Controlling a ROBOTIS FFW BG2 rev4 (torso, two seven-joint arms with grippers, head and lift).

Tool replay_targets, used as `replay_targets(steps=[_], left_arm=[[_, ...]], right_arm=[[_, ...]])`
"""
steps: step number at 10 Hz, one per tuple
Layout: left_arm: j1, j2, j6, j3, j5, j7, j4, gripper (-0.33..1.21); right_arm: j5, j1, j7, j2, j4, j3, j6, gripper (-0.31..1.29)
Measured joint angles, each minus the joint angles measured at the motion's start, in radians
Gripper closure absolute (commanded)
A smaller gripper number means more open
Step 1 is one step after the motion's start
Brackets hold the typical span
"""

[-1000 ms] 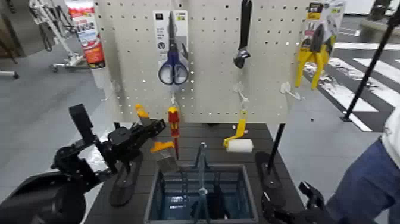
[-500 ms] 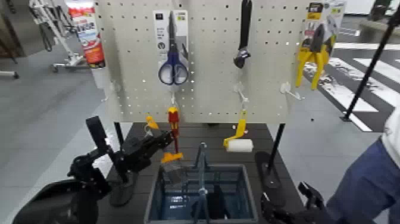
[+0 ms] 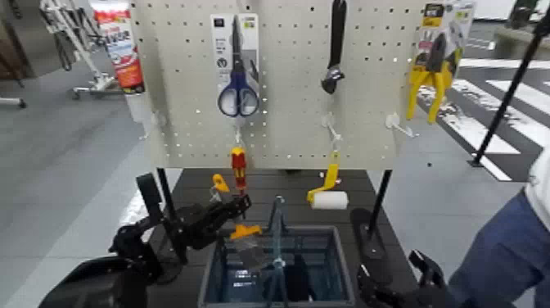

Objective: Put the yellow paint brush into the crate.

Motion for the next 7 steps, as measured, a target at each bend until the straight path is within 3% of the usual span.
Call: replay_targets(steps=[3, 4, 6, 7], left_arm=[[-0.004, -0.001, -0.005, -0.032, 0.001, -0.002, 0.050, 1.11], [-0.004, -0.001, -0.006, -0.042, 0.001, -0.002, 0.066, 0.95], [-0.005, -0.001, 0.005, -0.049, -0.006, -0.001, 0.078, -0.16], [-0.005, -0.001, 0.010, -0.051, -0.011, -0.001, 0.079, -0.18]], right_arm=[[0.000, -0.002, 0.000, -0.002, 0.000, 0.002, 0.002, 0.14], [0.000, -0.002, 0.000, -0.002, 0.000, 0.003, 0.002, 0.14], [0.000, -0.002, 0.000, -0.002, 0.000, 0.004, 0.002, 0.14], [0.000, -0.002, 0.000, -0.003, 0.000, 0.004, 0.002, 0.14]])
